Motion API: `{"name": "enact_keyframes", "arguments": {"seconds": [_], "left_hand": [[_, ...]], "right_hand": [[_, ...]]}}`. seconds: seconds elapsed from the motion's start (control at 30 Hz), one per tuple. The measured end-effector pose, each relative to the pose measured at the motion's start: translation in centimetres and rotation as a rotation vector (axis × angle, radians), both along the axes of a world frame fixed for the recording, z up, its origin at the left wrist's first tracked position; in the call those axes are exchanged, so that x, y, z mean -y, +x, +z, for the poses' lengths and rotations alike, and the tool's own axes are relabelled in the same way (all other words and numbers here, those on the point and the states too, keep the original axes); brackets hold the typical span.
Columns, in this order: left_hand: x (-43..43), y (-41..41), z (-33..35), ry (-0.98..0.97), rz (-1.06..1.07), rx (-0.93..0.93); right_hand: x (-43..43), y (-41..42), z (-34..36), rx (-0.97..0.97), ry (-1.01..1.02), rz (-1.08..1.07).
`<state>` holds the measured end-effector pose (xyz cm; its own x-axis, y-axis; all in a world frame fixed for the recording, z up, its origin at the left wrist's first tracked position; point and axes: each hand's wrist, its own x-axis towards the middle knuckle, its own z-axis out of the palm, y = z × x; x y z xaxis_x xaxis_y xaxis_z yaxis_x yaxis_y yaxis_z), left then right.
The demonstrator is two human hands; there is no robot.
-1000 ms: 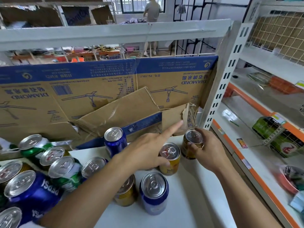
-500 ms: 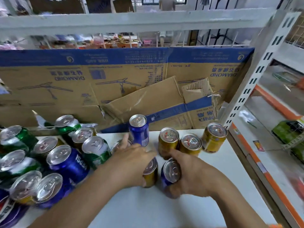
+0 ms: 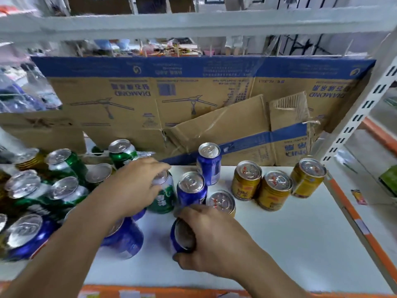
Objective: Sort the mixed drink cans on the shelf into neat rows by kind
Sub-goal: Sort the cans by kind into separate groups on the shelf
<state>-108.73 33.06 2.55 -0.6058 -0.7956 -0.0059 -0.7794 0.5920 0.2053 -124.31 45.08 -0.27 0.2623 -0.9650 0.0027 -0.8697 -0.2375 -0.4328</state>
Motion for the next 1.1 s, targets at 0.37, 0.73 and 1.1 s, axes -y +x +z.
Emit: {"name": "enact_keyframes", "arguments": {"seconds": [0.37, 0.73, 1.1], "left_hand": [[-2.7, 4.8, -0.7, 0.085, -0.016, -0.028], [-3.6, 0.1, -1.5, 0.128, -0.156, -0.134], [-2.9, -2.6, -2.9, -0.037, -0.087, -0.150]], "right_hand": [[2.2, 1.3, -0.9, 0.304, -0.078, -0.148], [0.5, -3.8, -4.6, 0.175, -0.061, -0.527], [-1.8, -6.2, -4.4, 0.042, -0.122, -0.895]]}}
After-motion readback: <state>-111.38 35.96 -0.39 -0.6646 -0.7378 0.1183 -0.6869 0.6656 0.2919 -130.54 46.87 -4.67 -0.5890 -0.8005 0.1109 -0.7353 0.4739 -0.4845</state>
